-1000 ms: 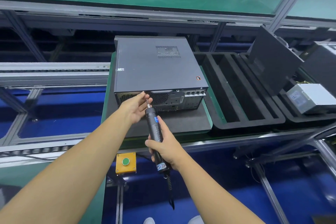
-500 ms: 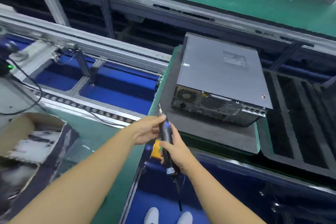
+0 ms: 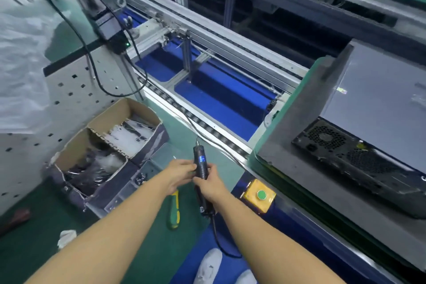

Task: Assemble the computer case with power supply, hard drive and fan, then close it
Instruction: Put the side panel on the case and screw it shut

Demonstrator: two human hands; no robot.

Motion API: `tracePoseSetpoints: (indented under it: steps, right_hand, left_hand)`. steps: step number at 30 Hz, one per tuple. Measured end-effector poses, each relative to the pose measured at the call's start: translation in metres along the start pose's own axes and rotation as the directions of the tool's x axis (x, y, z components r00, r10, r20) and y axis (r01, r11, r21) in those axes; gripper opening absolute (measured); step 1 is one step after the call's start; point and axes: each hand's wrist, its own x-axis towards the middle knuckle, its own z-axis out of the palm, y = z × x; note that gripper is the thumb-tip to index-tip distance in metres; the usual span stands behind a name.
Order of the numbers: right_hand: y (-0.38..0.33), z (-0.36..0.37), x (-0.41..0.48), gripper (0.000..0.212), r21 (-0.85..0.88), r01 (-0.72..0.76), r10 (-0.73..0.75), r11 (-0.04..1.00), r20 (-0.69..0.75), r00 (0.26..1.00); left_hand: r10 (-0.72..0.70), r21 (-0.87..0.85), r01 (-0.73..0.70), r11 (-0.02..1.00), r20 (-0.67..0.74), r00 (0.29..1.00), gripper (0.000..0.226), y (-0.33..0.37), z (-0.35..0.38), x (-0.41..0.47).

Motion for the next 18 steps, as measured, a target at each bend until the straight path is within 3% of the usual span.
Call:
tracePoseSetpoints:
  steps: [6,10,14,16,18]
  right_hand:
    - [0.006,0.018,0.026,0.052,-0.321,-0.102,0.069,0.942,-0.113,0.991]
    - [0.007,0.016,0.031,0.044,-0.475,-0.132,0.113,0.87,-0.07,0.991]
    - [0.003,0.008,0.032,0.045,-0.515,-0.126,0.142,0.848,-0.009,0.99]
    - [0.001,-0.002,0.028,0.047,-0.51,-0.116,0.122,0.852,-0.022,0.992]
    - [0.001,-0.023,0.02,0.052,-0.514,-0.1,0.079,0.852,-0.062,0.995]
  left_hand:
    - [-0.021,0.133,0.033,0.991,-0.085,0.996,0.023,-0.018,0.004,0.021]
    - [0.039,0.384,0.029,0.923,-0.169,0.985,0.023,-0.022,0.009,0.03]
    - [0.167,0.583,0.032,0.812,-0.284,0.944,0.021,-0.012,0.014,0.028]
    - [0.241,0.581,-0.011,0.814,-0.32,0.916,0.022,-0.004,0.019,0.026]
    - [0.268,0.532,-0.103,0.84,-0.243,0.932,0.022,0.004,0.032,0.025]
